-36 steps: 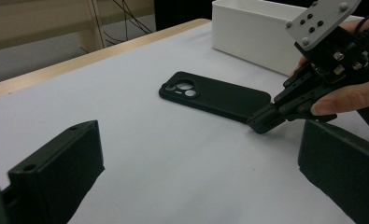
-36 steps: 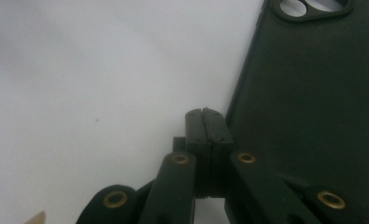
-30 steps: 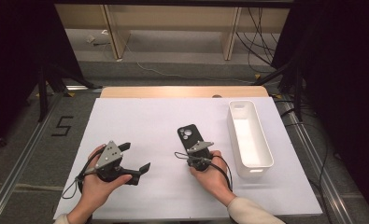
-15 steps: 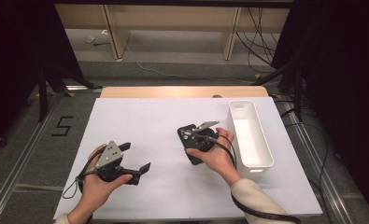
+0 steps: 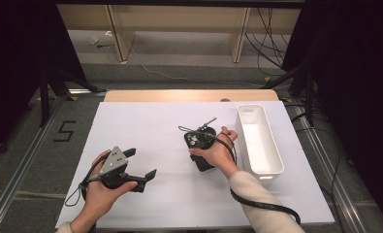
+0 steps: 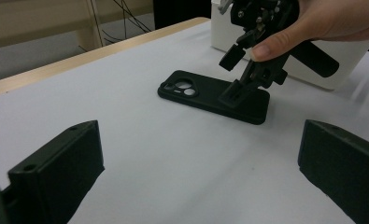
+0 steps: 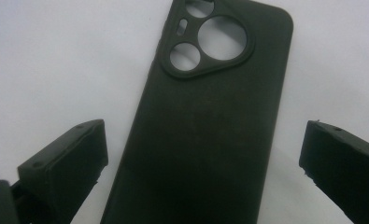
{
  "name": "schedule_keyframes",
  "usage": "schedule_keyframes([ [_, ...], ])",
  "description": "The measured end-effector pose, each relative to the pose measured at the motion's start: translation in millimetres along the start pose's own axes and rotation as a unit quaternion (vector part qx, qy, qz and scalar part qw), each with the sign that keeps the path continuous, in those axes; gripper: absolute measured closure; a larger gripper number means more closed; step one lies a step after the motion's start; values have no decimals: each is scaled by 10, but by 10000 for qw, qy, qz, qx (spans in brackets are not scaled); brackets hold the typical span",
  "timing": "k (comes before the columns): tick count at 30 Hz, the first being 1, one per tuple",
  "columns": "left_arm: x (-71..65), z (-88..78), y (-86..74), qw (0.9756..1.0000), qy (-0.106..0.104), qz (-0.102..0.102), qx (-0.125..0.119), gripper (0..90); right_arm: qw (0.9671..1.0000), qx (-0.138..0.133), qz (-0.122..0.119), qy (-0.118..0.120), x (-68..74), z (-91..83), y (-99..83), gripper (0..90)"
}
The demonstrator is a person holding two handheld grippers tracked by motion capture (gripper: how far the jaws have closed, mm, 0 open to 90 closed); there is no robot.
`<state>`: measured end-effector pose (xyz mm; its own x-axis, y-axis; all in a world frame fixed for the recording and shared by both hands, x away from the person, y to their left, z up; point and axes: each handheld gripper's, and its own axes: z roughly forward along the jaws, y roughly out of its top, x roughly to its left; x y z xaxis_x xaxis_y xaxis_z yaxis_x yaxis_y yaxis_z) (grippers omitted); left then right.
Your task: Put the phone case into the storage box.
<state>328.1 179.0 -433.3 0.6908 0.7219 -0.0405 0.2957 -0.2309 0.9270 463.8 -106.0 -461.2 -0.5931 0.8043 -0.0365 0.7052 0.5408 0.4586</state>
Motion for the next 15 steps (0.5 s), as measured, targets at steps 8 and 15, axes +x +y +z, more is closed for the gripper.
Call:
schedule_keyframes([
  [8,-1,4,0,10000,-9,0,2,0,9993,353,-26,-85,23,86,31,46],
  [15,-4,8,-4,10000,-14,-20,14,0,9985,543,8,-103,14,138,49,53],
])
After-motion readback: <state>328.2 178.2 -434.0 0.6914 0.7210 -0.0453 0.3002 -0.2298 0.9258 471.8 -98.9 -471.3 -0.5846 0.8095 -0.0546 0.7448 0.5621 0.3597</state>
